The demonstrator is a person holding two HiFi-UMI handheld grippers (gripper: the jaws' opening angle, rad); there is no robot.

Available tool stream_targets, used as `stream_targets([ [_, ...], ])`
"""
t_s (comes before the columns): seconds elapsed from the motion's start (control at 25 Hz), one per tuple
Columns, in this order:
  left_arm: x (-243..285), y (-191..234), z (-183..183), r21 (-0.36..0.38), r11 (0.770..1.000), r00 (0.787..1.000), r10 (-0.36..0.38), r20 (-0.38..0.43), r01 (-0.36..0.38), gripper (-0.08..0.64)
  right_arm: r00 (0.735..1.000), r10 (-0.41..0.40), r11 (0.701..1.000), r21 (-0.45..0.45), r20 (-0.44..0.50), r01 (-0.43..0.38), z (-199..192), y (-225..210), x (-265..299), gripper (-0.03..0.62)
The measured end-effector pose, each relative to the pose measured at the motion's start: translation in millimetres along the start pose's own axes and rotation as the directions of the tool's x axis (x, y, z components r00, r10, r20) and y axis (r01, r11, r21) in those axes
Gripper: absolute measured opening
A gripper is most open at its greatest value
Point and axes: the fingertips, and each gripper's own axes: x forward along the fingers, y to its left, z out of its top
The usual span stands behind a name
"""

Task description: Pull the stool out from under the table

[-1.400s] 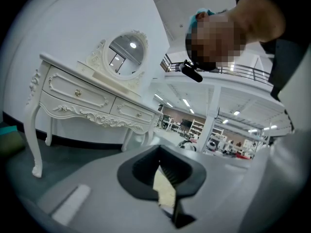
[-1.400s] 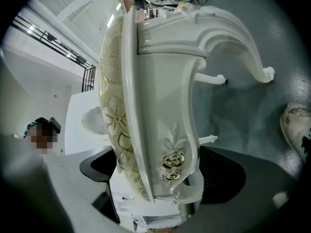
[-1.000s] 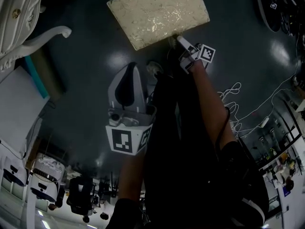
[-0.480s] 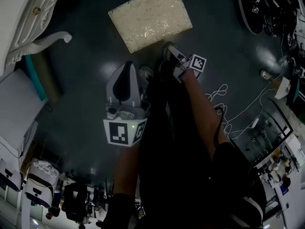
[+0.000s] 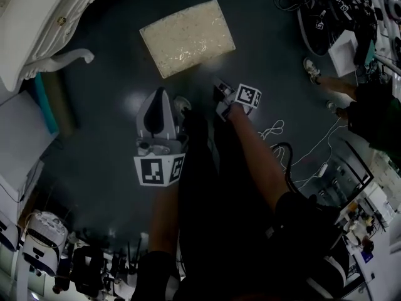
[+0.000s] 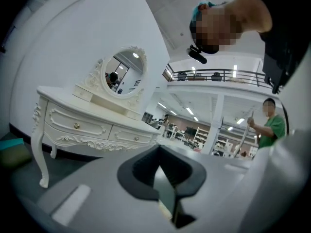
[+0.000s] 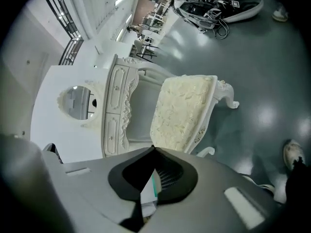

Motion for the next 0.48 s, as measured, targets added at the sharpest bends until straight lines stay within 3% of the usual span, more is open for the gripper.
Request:
stream_targets([
  [0.24,-6.7,-23.0,20.6,-0.004,0.998,0.997,0.066,0.029,-0.066,0.009,0.99,-0.055,0.994,-0.095,-0.127,0.043,-4.2,36.9,-16.7,-0.001],
  [0.48,-18.0,-47.5,44.7,0.0,0.995,0.993,0.104,0.052,-0.104,0.008,0.977,-0.131,0.97,-0.224,-0.17,0.092,-1.5,75.1,-42.7,-0.002],
])
